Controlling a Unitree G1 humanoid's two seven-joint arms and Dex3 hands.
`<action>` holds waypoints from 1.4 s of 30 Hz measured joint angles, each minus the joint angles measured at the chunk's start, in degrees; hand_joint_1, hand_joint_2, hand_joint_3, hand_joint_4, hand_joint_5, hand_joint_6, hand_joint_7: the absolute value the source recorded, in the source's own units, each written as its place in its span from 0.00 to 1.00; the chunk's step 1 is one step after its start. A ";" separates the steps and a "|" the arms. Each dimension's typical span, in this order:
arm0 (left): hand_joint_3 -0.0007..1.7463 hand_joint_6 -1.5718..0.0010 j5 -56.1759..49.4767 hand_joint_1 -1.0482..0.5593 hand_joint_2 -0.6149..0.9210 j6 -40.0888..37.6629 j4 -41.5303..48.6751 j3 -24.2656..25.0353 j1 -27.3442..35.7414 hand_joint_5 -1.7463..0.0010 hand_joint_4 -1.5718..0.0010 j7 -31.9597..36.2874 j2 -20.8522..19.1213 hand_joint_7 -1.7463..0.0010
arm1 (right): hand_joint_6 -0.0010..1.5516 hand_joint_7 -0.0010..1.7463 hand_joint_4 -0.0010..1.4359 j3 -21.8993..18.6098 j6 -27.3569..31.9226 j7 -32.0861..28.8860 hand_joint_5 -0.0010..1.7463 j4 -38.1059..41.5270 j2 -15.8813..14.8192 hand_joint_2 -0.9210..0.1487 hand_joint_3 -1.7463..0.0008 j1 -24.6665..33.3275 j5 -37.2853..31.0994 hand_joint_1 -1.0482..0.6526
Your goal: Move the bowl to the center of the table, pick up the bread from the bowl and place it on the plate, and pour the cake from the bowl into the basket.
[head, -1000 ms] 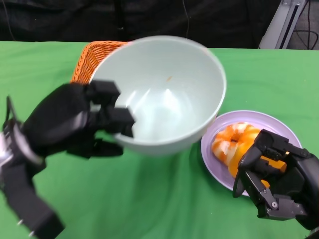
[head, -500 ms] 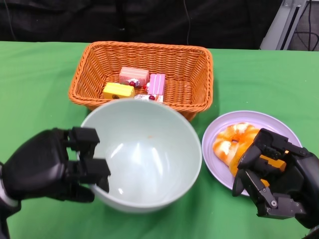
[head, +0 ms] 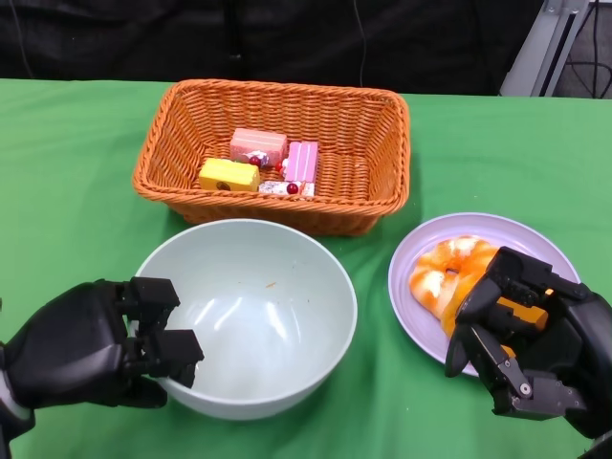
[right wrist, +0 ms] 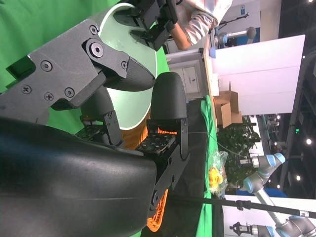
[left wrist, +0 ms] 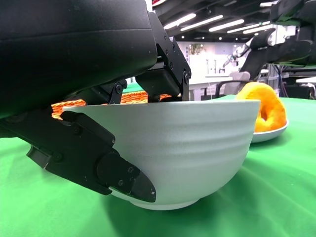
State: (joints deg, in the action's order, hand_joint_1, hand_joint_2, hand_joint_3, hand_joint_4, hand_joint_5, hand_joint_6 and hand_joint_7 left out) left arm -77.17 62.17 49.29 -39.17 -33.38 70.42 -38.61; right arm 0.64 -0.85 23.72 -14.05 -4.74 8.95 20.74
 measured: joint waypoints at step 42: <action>0.07 0.54 72.21 0.40 1.00 21.92 4.72 8.11 5.53 0.85 0.48 -50.59 3.54 0.93 | 0.41 0.81 0.48 -4.75 0.04 -3.27 0.99 -1.27 -0.33 0.42 0.32 -1.40 0.38 0.54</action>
State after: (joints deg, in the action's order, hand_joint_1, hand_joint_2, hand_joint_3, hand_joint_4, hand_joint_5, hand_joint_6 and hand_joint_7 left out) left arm -4.96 84.09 54.01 -31.06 -27.85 19.83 -35.07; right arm -4.12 -0.81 20.45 -15.31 -5.07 7.55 21.12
